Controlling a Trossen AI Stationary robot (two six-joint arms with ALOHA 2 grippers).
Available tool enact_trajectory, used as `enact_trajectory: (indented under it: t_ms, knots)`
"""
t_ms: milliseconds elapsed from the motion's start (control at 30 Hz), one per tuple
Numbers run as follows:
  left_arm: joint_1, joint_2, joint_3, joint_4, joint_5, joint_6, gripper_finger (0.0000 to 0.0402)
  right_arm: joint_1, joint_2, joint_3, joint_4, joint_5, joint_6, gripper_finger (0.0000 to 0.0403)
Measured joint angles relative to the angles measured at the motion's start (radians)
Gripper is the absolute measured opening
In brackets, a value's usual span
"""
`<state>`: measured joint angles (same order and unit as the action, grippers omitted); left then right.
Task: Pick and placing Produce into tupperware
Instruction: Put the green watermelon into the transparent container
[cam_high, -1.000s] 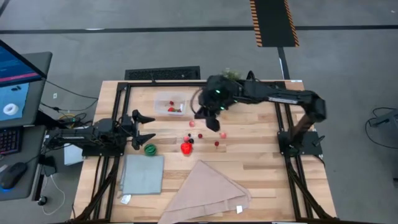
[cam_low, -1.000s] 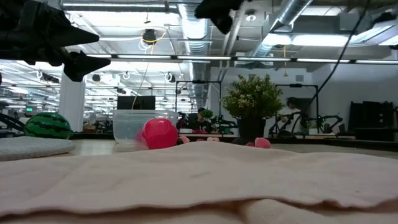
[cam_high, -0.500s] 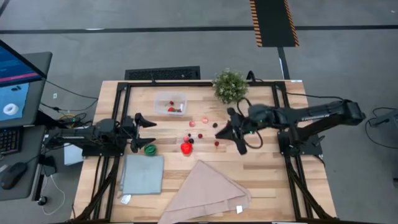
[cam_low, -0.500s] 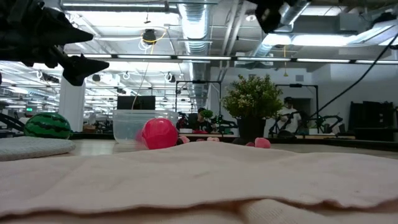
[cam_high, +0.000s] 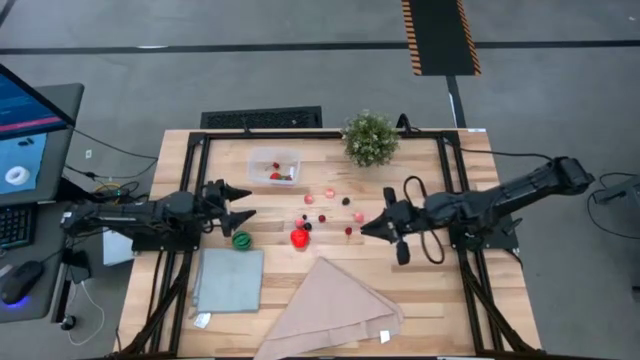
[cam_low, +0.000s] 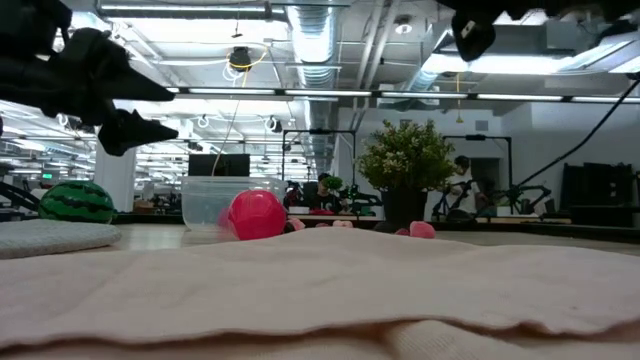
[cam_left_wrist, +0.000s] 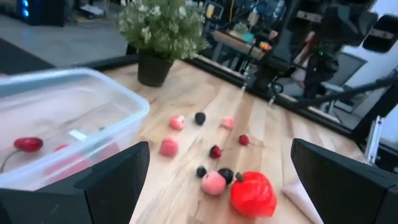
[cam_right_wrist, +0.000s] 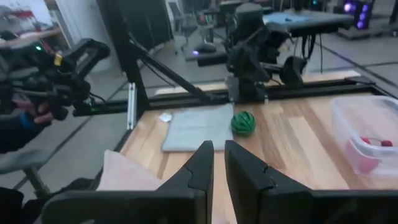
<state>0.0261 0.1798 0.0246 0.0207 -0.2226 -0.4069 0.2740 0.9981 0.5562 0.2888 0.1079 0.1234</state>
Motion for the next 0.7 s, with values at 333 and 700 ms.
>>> enact_trajectory:
  t_ms: [333, 700]
  knots:
    - [0.0, 0.07, 0.003, 0.0, -0.083, -0.13, 0.0382, 0.088, -0.127, -0.22, 0.377, 0.026, -0.157, 0.0064]
    - [-0.001, 0.075, 0.043, -0.014, 0.171, -0.041, 0.0382, 0.199, -0.252, -0.364, 0.399, 0.024, -0.271, 0.0064]
